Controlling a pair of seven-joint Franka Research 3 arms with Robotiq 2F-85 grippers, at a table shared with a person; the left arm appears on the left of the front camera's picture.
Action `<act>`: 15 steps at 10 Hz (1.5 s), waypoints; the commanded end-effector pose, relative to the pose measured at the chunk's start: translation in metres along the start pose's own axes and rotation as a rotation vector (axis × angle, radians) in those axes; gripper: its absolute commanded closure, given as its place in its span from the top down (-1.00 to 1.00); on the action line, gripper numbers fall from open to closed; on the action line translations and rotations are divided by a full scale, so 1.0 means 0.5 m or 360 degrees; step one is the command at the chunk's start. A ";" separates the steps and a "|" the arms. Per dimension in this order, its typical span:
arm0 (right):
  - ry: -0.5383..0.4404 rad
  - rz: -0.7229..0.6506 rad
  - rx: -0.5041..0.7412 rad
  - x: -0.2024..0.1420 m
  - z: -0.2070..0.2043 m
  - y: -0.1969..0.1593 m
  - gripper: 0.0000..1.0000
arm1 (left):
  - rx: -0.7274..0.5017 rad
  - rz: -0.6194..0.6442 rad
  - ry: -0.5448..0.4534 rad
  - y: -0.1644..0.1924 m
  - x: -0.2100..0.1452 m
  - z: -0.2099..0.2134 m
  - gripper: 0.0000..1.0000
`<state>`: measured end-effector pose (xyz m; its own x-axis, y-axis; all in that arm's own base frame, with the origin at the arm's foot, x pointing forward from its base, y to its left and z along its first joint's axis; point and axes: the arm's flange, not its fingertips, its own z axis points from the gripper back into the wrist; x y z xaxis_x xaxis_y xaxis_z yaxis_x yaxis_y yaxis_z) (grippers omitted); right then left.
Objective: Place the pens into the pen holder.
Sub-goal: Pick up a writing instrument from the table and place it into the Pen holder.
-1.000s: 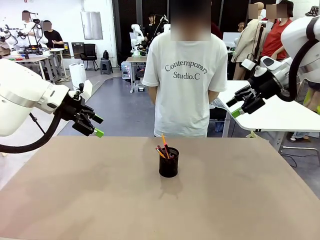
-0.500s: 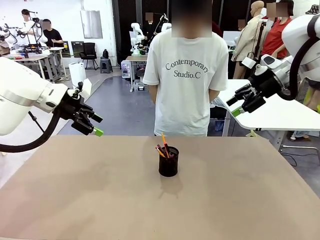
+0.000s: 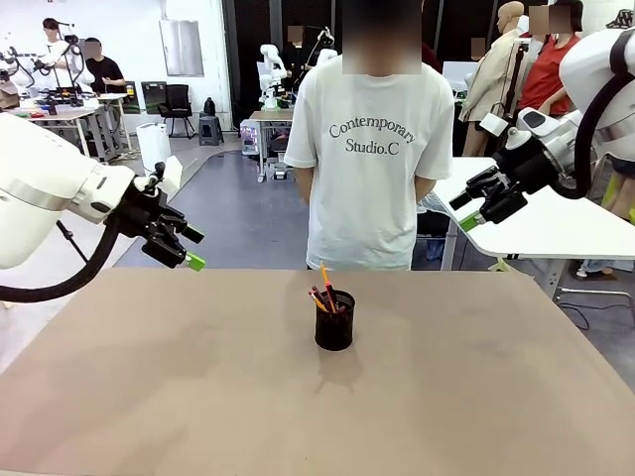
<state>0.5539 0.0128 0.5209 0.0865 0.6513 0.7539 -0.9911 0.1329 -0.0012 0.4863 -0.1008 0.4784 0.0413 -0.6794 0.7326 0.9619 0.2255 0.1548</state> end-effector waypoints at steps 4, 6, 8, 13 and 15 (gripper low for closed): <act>0.0001 0.0004 -0.0003 0.003 0.003 0.002 1.00 | 0.0008 0.0008 0.0014 0.000 0.001 0.006 1.00; 0.0001 0.0004 -0.0003 0.003 0.003 0.002 1.00 | 0.0008 0.0008 0.0014 0.000 0.001 0.006 1.00; 0.0001 0.0004 -0.0003 0.003 0.003 0.002 1.00 | 0.0008 0.0008 0.0014 0.000 0.001 0.006 1.00; 0.0001 0.0004 -0.0003 0.003 0.003 0.002 1.00 | 0.0008 0.0008 0.0014 0.000 0.001 0.006 1.00; 0.0001 0.0004 -0.0003 0.003 0.003 0.002 1.00 | 0.0008 0.0008 0.0014 0.000 0.001 0.006 1.00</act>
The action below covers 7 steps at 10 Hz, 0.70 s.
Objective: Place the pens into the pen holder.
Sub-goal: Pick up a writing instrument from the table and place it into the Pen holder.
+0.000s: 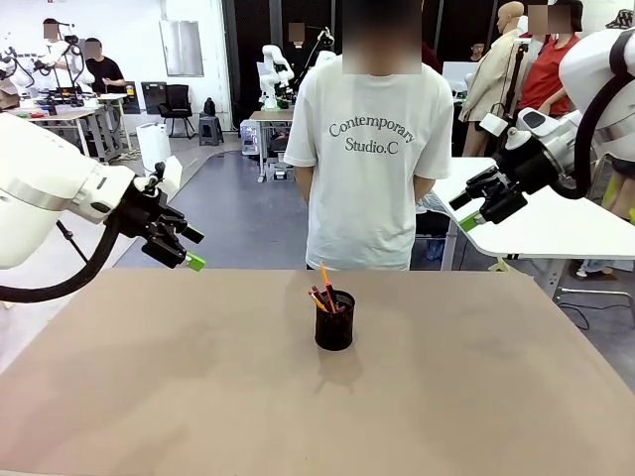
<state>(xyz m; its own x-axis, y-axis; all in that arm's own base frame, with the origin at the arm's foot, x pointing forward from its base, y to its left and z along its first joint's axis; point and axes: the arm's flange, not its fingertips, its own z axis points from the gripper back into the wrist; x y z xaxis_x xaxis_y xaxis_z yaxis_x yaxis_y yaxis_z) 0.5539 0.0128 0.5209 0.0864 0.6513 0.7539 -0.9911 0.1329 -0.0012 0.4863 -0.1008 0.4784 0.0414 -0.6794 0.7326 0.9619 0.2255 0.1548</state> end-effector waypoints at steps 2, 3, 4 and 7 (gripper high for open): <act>0.0001 0.0004 -0.0003 0.003 0.003 0.002 1.00 | 0.0008 0.0008 0.0014 0.000 0.001 0.006 1.00; 0.0001 0.0004 -0.0003 0.003 0.003 0.002 1.00 | 0.0008 0.0008 0.0014 0.000 0.001 0.006 1.00; 0.0001 0.0004 -0.0003 0.003 0.003 0.002 1.00 | 0.0008 0.0008 0.0014 0.000 0.001 0.006 1.00; 0.0001 0.0004 -0.0003 0.003 0.003 0.002 1.00 | 0.0008 0.0008 0.0014 0.000 0.001 0.006 1.00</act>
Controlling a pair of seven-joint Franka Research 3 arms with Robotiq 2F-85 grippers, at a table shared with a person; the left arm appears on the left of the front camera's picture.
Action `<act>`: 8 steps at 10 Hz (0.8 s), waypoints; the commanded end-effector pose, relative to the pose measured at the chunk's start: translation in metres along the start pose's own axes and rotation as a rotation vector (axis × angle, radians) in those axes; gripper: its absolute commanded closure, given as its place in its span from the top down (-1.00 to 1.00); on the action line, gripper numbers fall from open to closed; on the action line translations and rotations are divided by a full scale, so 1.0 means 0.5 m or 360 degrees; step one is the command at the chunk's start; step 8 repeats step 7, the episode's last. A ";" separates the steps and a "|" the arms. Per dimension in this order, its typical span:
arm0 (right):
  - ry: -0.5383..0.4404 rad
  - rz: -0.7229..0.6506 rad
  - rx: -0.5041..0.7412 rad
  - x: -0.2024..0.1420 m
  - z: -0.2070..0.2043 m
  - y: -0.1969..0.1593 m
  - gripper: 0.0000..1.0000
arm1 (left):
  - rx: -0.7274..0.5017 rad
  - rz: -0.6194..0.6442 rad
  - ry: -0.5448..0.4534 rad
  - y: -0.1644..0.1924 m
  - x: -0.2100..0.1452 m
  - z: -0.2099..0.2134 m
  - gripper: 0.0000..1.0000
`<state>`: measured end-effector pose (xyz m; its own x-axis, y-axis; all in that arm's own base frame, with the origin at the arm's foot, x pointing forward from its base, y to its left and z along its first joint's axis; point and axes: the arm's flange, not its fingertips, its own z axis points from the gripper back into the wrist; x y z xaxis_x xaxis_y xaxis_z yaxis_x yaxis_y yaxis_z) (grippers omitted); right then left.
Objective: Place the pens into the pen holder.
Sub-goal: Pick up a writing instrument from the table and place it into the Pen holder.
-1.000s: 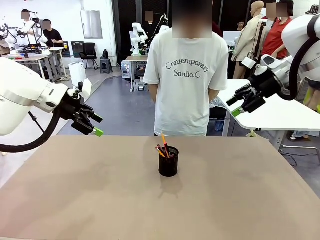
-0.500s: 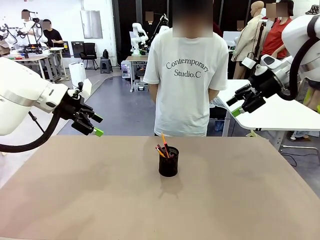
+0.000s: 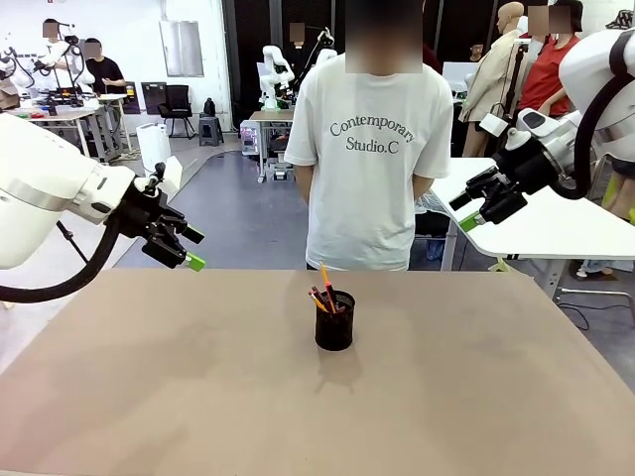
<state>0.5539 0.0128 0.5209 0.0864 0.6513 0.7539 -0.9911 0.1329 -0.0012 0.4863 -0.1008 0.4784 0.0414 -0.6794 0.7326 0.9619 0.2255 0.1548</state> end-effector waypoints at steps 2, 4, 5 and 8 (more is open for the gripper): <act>0.0001 0.0004 -0.0003 0.003 0.003 0.002 1.00 | 0.0008 0.0008 0.0014 0.000 0.001 0.006 1.00; 0.0001 0.0004 -0.0003 0.003 0.003 0.002 1.00 | 0.0008 0.0008 0.0014 0.000 0.001 0.006 1.00; 0.0001 0.0004 -0.0003 0.003 0.003 0.002 1.00 | 0.0008 0.0008 0.0014 0.000 0.001 0.006 1.00; 0.0001 0.0004 -0.0003 0.003 0.003 0.002 1.00 | 0.0008 0.0008 0.0014 0.000 0.001 0.006 1.00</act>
